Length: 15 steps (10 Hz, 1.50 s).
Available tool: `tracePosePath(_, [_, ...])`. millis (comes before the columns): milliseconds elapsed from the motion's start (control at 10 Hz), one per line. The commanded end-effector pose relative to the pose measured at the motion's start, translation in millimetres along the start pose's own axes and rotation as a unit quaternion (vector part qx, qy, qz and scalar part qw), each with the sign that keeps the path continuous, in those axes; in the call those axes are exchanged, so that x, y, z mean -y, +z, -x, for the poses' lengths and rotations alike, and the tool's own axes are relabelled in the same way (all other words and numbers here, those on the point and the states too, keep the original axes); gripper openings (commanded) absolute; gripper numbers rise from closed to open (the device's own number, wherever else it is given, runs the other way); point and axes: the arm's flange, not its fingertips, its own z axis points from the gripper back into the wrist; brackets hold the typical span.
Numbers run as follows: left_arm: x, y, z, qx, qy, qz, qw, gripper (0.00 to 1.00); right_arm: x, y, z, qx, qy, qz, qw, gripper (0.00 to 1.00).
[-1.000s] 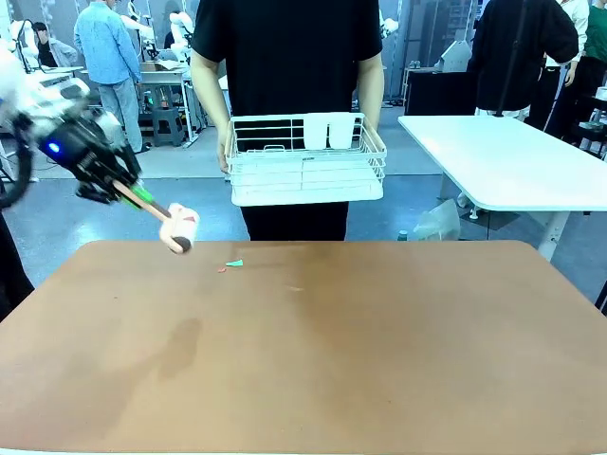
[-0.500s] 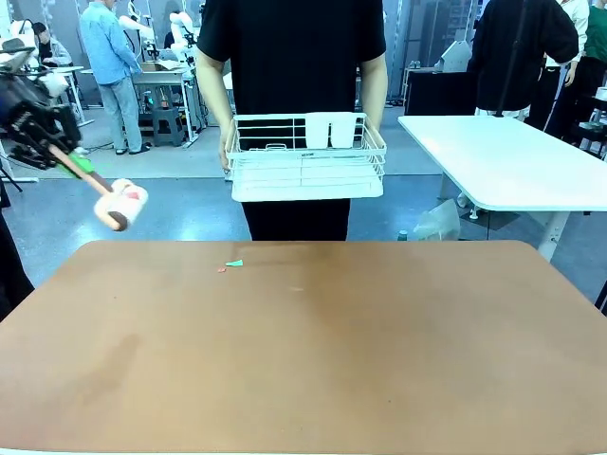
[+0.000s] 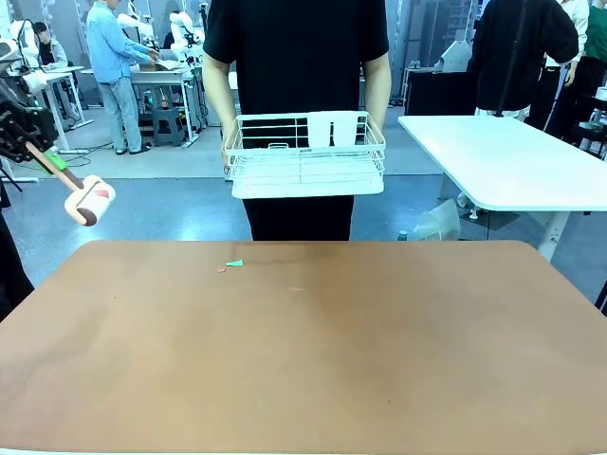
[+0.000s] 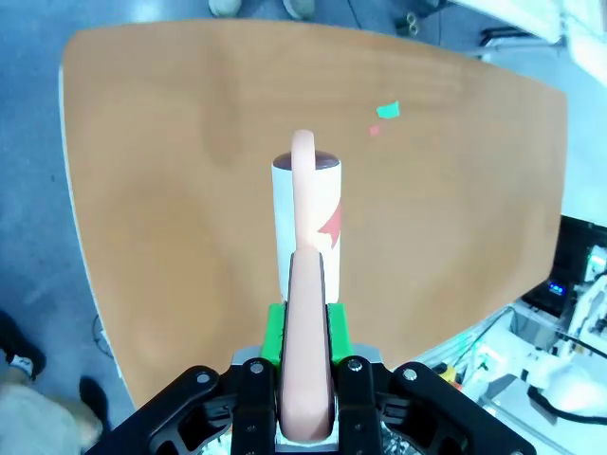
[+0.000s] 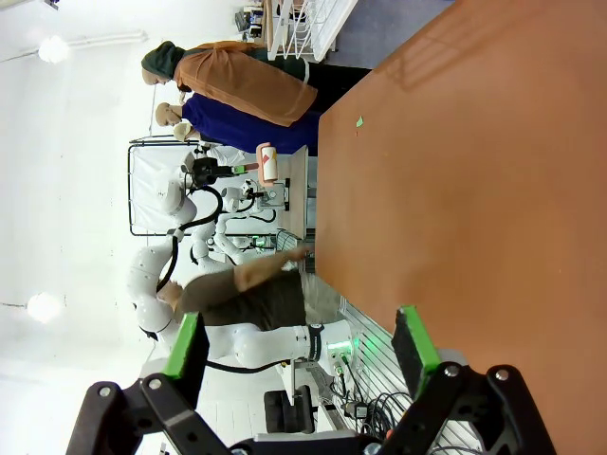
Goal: Clean the table.
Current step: Clean the table with the Lint Roller when the human lifts the Dish drying rack.
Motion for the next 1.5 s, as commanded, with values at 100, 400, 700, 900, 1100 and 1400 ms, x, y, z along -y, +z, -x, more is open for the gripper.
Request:
tracePosePath(100, [-4.0,10.1,9.0,0.008,0.005,0.0,1.0,0.21,-3.7,0.0,0.3,-0.001,0.001,-0.002,1.0,1.0])
tracePosePath(400, [-4.0,10.1,9.0,0.008,0.005,0.0,1.0,0.21,-3.7,0.0,0.3,-0.001,0.001,-0.002,1.0,1.0])
tracePosePath(700, [-4.0,10.1,9.0,0.008,0.005,0.0,1.0,0.21,-3.7,0.0,0.3,-0.001,0.001,-0.002,1.0,1.0])
tracePosePath(900, [-4.0,10.1,9.0,0.008,0.005,0.0,1.0,0.21,-3.7,0.0,0.3,-0.001,0.001,-0.002,1.0,1.0])
tracePosePath(1100, [-5.9,8.5,3.3,0.007,0.006,-0.001,1.0,0.21,-3.7,0.0,0.3,-0.001,0.001,-0.002,1.0,1.0])
tracePosePath(1400, [2.8,-36.3,-44.0,0.019,0.011,-0.033,0.999,0.21,-3.7,0.0,0.3,-0.001,0.001,-0.002,1.0,1.0])
